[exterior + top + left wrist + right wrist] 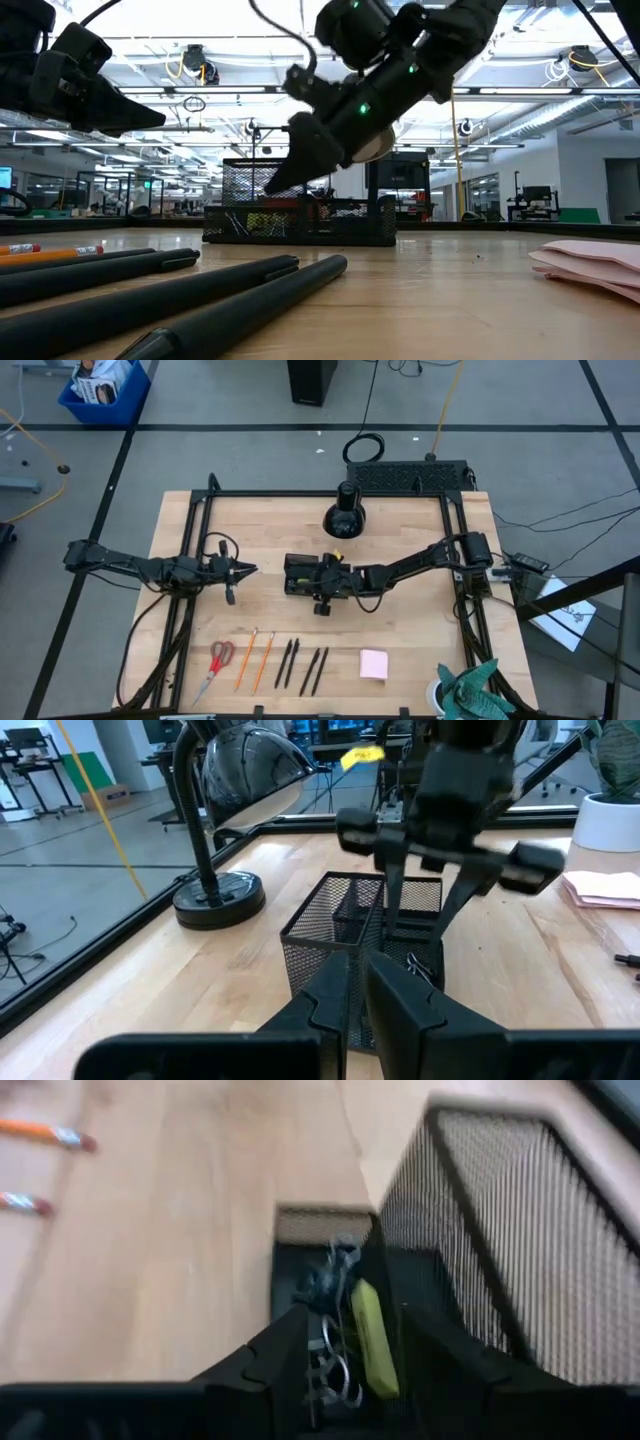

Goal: Pick and place office supplies into organizer
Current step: Put the left pencil into the desk organizer

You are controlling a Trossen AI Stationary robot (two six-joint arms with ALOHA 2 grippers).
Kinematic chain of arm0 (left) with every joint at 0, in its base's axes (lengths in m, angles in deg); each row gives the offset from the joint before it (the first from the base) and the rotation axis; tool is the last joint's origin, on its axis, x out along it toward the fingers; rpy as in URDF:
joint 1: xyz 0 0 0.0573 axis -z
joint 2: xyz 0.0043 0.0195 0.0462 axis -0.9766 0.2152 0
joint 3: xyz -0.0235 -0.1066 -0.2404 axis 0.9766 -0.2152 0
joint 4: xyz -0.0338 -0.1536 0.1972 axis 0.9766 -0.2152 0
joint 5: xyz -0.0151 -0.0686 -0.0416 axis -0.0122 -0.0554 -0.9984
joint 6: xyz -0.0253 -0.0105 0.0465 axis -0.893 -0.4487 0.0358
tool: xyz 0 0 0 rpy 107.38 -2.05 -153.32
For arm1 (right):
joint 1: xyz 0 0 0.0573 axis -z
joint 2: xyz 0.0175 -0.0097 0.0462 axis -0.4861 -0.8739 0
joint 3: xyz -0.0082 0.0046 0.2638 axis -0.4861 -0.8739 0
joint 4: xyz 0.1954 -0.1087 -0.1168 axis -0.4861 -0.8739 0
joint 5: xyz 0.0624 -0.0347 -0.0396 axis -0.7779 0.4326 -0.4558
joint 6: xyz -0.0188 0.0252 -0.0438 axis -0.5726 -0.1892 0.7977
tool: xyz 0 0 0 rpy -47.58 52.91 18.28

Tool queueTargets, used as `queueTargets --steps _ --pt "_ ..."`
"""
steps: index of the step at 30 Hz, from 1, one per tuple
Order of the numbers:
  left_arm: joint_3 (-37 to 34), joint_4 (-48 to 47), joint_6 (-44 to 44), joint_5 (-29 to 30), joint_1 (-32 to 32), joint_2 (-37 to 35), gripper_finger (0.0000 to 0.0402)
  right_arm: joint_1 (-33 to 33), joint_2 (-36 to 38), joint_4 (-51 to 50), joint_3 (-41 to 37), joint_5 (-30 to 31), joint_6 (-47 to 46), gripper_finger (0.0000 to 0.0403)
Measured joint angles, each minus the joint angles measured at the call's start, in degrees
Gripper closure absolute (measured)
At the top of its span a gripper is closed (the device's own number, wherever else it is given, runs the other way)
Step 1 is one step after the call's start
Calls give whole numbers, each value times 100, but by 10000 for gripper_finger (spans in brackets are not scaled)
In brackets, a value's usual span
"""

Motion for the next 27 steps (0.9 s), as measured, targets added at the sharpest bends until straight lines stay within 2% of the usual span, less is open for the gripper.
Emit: queueTargets --steps 3,8,13,19,22,27 --pt "0 -3 0 0 -2 0 360 -169 265 -76 0 -15 51 254" --pt "0 -26 11 0 -2 0 360 -649 870 -777 0 37 31 256" --pt "0 -35 160 2 0 0 360 -1278 1347 -1086 -262 840 24 289" --pt "0 -44 151 2 -2 0 360 -1818 1743 -249 -1152 1107 -377 391" --pt "0 -44 142 2 -2 0 360 -1939 1881 336 -1708 1187 -636 391" --pt "0 -63 142 0 -2 0 360 -2076 1924 1938 -2922 1185 -1027 401"
